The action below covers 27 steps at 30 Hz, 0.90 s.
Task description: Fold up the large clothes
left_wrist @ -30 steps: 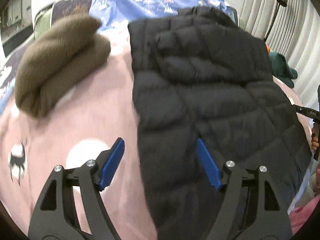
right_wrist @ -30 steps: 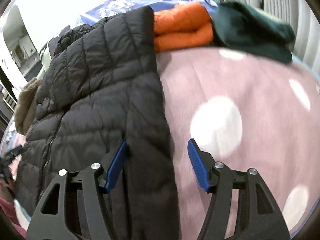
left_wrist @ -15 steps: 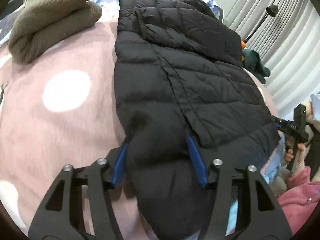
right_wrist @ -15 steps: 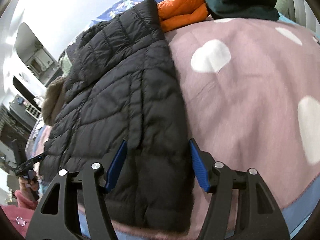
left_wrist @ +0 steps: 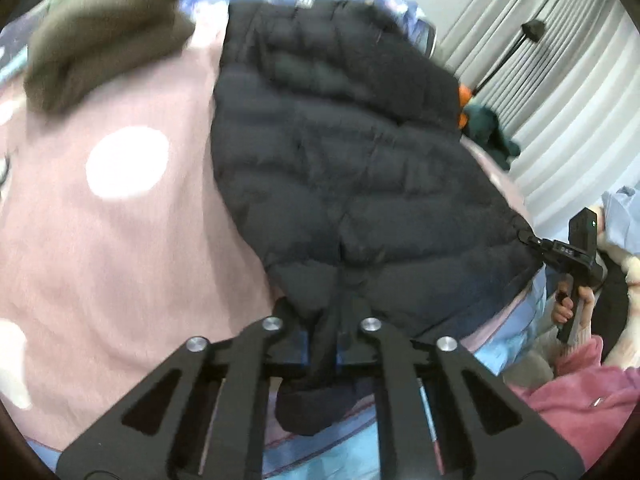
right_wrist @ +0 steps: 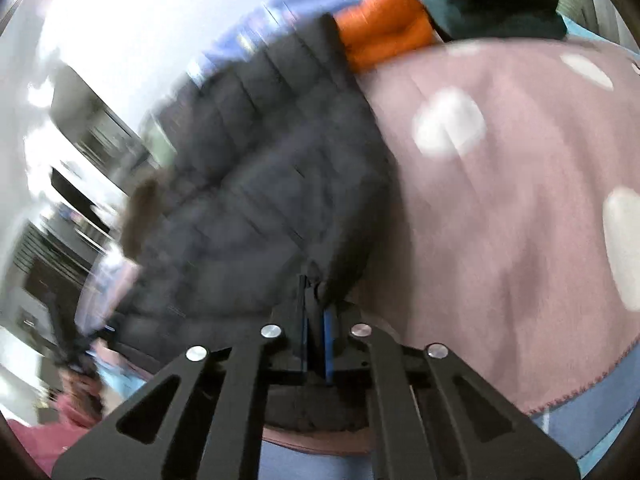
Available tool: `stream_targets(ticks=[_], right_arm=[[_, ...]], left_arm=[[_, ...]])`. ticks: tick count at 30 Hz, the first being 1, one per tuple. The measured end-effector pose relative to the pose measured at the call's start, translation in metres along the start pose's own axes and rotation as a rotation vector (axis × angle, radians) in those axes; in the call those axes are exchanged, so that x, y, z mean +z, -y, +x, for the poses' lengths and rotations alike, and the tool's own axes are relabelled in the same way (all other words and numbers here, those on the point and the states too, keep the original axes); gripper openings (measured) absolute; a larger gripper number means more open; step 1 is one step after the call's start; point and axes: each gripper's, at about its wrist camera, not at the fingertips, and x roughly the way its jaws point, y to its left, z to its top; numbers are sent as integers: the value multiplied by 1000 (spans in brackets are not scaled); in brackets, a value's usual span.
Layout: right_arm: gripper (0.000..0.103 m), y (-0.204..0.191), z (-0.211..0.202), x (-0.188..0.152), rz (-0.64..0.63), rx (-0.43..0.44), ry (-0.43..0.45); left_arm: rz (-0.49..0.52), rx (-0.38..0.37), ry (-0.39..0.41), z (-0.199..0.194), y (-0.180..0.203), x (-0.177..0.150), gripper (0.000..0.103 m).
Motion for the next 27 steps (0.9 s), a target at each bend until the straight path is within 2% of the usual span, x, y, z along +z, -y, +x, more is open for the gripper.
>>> stream_targets(ticks=[3, 6, 9, 13, 16, 18, 24, 27], right_arm=[[3, -23, -33, 19, -40, 83, 117], [2, -45, -69, 29, -93, 126, 222], [2, -63, -101, 27, -142, 136, 296], [2, -79, -138, 20, -194, 113, 372], [2, -88, -157, 15, -215, 100, 416], [2, -92, -157, 15, -244, 57, 428], [2, -79, -125, 25, -202, 3, 381], [2, -76, -115, 30, -182, -20, 387]], left_arm=[[106, 17, 113, -30, 31, 19, 6], [198, 14, 227, -66, 61, 32, 6], [247, 12, 328, -103, 79, 34, 6], [266, 48, 414, -141, 91, 30, 7], [251, 43, 450, -159, 92, 27, 7], [268, 56, 463, -161, 94, 25, 8], [209, 83, 385, -125, 79, 39, 8], [188, 88, 375, -115, 73, 45, 9]])
